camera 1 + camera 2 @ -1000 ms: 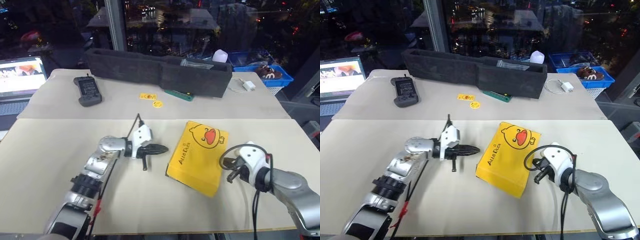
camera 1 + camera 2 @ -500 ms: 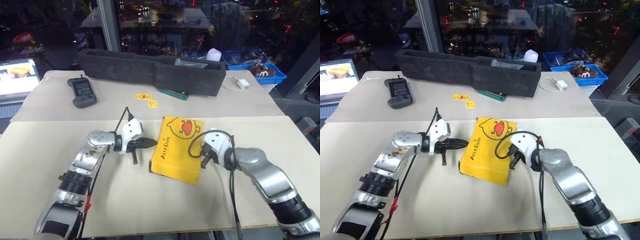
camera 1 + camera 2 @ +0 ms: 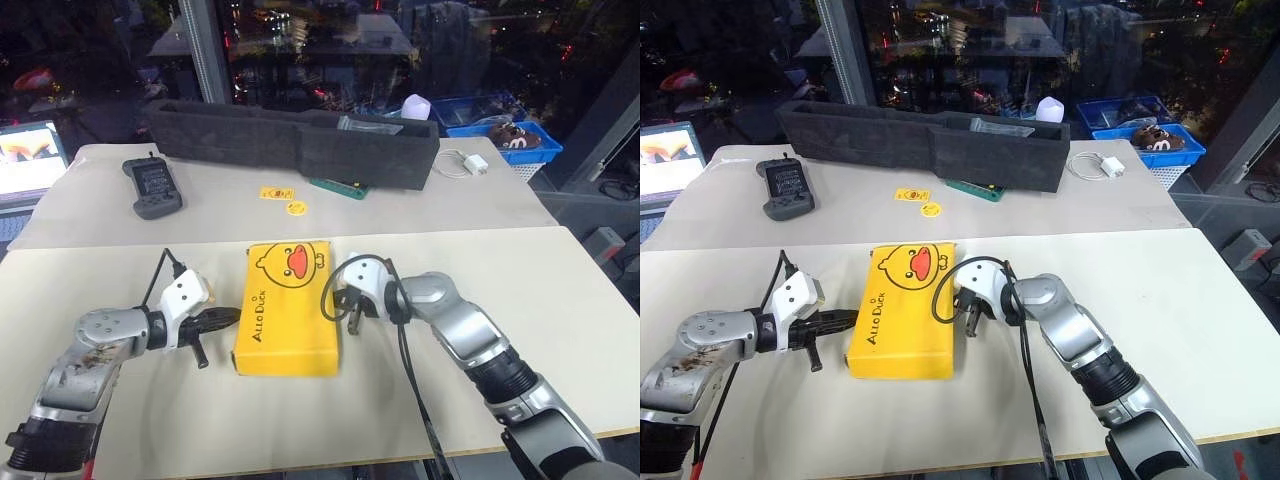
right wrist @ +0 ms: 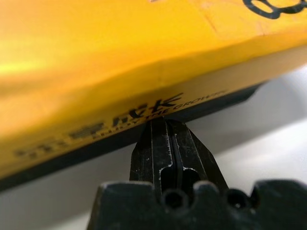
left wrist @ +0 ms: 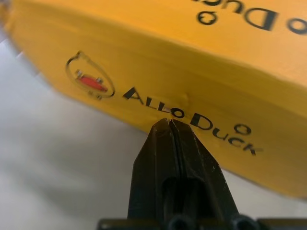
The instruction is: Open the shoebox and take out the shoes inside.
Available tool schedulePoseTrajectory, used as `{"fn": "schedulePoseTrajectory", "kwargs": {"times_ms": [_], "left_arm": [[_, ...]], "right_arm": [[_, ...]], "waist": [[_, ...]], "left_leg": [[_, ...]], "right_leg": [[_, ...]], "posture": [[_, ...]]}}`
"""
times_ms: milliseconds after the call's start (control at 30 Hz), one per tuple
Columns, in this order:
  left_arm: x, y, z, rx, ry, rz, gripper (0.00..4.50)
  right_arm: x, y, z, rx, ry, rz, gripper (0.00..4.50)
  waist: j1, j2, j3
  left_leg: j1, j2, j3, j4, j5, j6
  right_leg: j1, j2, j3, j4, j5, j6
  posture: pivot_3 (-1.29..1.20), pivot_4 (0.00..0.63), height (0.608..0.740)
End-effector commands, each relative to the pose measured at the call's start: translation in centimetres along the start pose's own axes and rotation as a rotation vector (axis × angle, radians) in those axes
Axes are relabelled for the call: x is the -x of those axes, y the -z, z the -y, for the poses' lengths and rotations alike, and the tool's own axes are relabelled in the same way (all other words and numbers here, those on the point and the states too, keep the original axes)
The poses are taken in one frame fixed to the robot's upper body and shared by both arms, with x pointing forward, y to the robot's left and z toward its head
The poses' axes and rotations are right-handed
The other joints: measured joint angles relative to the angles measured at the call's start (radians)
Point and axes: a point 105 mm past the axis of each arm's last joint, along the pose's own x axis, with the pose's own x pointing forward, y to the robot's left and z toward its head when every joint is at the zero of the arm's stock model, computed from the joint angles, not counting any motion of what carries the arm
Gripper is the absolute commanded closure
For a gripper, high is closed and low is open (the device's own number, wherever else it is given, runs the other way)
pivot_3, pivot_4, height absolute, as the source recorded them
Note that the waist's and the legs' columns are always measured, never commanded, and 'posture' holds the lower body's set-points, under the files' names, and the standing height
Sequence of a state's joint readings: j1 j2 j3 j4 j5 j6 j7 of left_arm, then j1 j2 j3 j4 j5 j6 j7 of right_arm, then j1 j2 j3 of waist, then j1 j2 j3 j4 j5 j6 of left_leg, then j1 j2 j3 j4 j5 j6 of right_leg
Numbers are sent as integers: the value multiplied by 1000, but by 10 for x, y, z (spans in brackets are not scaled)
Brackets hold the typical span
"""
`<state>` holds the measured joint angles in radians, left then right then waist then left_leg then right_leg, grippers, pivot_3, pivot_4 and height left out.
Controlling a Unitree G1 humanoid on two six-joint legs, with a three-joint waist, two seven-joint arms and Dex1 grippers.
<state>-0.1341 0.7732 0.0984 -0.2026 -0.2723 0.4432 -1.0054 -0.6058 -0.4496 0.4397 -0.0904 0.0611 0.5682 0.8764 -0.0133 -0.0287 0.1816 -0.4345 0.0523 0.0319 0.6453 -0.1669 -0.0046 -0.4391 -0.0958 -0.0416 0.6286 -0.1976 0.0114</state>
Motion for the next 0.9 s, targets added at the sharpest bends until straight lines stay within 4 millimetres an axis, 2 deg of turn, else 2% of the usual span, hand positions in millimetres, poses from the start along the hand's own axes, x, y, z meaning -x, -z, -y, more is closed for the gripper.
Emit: {"fn": "schedulePoseTrajectory", "kwargs": {"times_ms": [33, 233, 533, 667, 767, 900], "left_arm": [[-6, -16, 4, -29, 12, 61, 4467], [-10, -22, 3, -35, 30, 75, 4467], [11, -19, -2, -15, 1, 74, 4467], [10, -19, 4, -3, 10, 78, 4467], [12, -18, 4, 4, -3, 75, 4467], [27, -6, -2, 17, -46, 31, 4467]], "right_arm": [[1, -21, -22, 61, -108, 78, 4500], [4, -17, -14, 56, -57, 68, 4500], [36, -26, 23, 48, 82, 99, 4500], [35, -25, 29, 53, 102, 98, 4500], [32, -26, 26, 53, 82, 100, 4500], [35, -20, 27, 51, 74, 79, 4500]], "waist": [[1, 0, 0], [2, 0, 0], [2, 0, 0], [1, 0, 0], [2, 0, 0], [1, 0, 0]], "left_leg": [[0, 0, 0, 0, 0, 0], [0, 0, 0, 0, 1, -1], [-2, 0, 0, 0, 1, -1], [-2, 0, 0, 0, 1, -2], [-2, 0, 0, 0, 1, -2], [-2, 0, 0, 0, 1, -2]], "right_leg": [[0, 0, 0, 0, -1, -2], [0, 0, 0, 1, 0, -2], [-2, 1, 1, -1, 3, 4], [-2, 1, 1, -1, 2, 2], [-2, 1, 1, -1, 0, -2], [-2, 1, 1, -1, 0, -2]], "posture": [[0, 150, 732], [0, 150, 732], [0, 150, 732], [0, 150, 732], [0, 150, 732], [0, 150, 732]]}}
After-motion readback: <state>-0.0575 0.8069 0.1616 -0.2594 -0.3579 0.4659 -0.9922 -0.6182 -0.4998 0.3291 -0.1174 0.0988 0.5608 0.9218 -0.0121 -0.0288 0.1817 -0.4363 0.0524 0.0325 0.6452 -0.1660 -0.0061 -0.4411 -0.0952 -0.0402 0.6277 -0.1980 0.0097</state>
